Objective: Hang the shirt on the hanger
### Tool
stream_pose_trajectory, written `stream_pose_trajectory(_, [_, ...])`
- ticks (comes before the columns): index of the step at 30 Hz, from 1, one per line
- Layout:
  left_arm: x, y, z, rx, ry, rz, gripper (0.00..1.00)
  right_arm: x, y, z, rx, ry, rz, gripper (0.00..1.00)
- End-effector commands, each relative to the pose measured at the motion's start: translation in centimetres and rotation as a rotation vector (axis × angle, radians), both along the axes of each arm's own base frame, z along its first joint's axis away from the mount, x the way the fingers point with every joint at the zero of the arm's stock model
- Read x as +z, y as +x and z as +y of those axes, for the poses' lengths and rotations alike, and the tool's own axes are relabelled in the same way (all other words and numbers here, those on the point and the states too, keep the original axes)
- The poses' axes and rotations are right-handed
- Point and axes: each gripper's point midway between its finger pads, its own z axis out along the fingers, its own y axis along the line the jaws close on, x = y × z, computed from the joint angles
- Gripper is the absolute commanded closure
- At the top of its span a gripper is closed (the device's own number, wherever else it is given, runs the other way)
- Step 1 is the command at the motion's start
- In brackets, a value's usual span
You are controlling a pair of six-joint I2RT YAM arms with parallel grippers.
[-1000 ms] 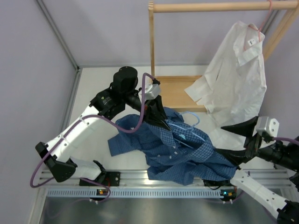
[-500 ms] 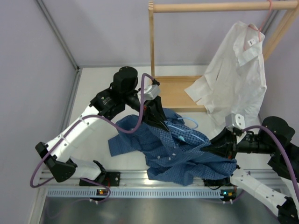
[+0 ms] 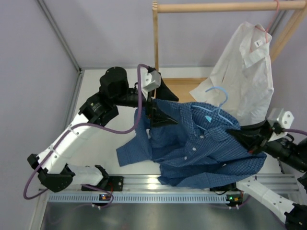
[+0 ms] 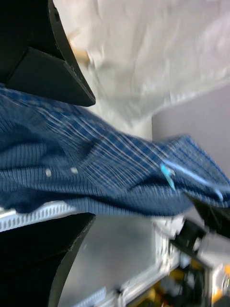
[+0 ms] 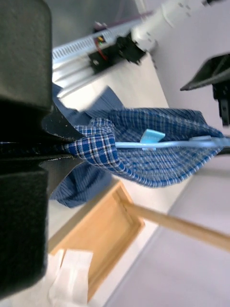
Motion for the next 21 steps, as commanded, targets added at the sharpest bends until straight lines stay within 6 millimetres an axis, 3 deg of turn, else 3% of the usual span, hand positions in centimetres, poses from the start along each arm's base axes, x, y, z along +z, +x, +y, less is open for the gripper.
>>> stream_pose_trajectory(1, [7.6, 3.2, 3.0, 0.373, -0.182, -0.084, 0.02, 5.0, 2.2, -3.4, -0.237, 0.122, -0.092, 1.00])
stream_pose_trajectory(2, [8.7, 4.0, 3.9, 0.452, -0.208, -0.086, 0.02, 5.3, 2.6, -3.5, -0.258, 0.122, -0.091, 1.00])
stream_pose_trajectory(3, [9.6, 6.1, 5.5, 0.620, -0.237, -0.066, 0.02, 6.3, 2.6, -4.2, -0.285, 0.144, -0.104, 1.00])
stream_pose_trajectory(4, [10.9, 6.2, 7.4, 0.710, -0.280, -0.063, 0.02, 6.9, 3.1, -5.0, -0.345, 0.154, -0.108, 1.00])
stream_pose_trajectory(6, [11.4, 7.6, 10.5, 0.898, -0.315, -0.011, 0.02, 8.9, 3.3, -6.0, -0.392, 0.188, -0.134, 1.00])
stream_pose_trajectory(7, [12.3, 8.2, 14.1, 1.061, -0.367, 0.000, 0.02, 9.8, 3.4, -6.8, -0.430, 0.203, -0.151, 1.00])
stream_pose_trajectory(9, [10.4, 8.4, 15.8, 1.139, -0.342, 0.003, 0.02, 12.6, 3.0, -7.9, -0.456, 0.256, -0.185, 1.00])
stream_pose_trajectory(10, [10.6, 7.2, 17.7, 1.162, -0.373, -0.012, 0.02, 13.6, 2.9, -8.6, -0.482, 0.278, -0.200, 1.00])
stream_pose_trajectory(11, [9.8, 7.0, 18.2, 1.174, -0.361, -0.018, 0.02, 15.4, 2.4, -9.2, -0.490, 0.323, -0.232, 1.00])
stream_pose_trajectory(12, [7.2, 7.4, 18.2, 1.192, -0.309, -0.013, 0.02, 16.2, 2.3, -9.6, -0.500, 0.343, -0.250, 1.00])
stream_pose_trajectory(14, [5.9, 6.3, 20.5, 1.243, -0.320, -0.007, 0.02, 18.8, 1.8, -10.5, -0.513, 0.406, -0.300, 1.00])
stream_pose_trajectory(16, [2.5, 5.9, 21.5, 1.274, -0.257, 0.012, 0.02, 20.2, 2.7, -10.3, -0.536, 0.407, -0.319, 1.00])
stream_pose_trajectory(18, [-0.9, 5.4, 22.0, 1.280, -0.180, 0.029, 0.02, 22.6, 2.3, -11.3, -0.563, 0.443, -0.367, 1.00])
stream_pose_trajectory(19, [-1.9, 5.3, 22.2, 1.282, -0.157, 0.032, 0.02, 23.3, 3.3, -10.7, -0.568, 0.434, -0.372, 1.00])
stream_pose_trajectory(21, [-3.7, 4.4, 22.8, 1.269, -0.134, 0.026, 0.02, 25.1, 3.3, -11.0, -0.585, 0.468, -0.419, 1.00])
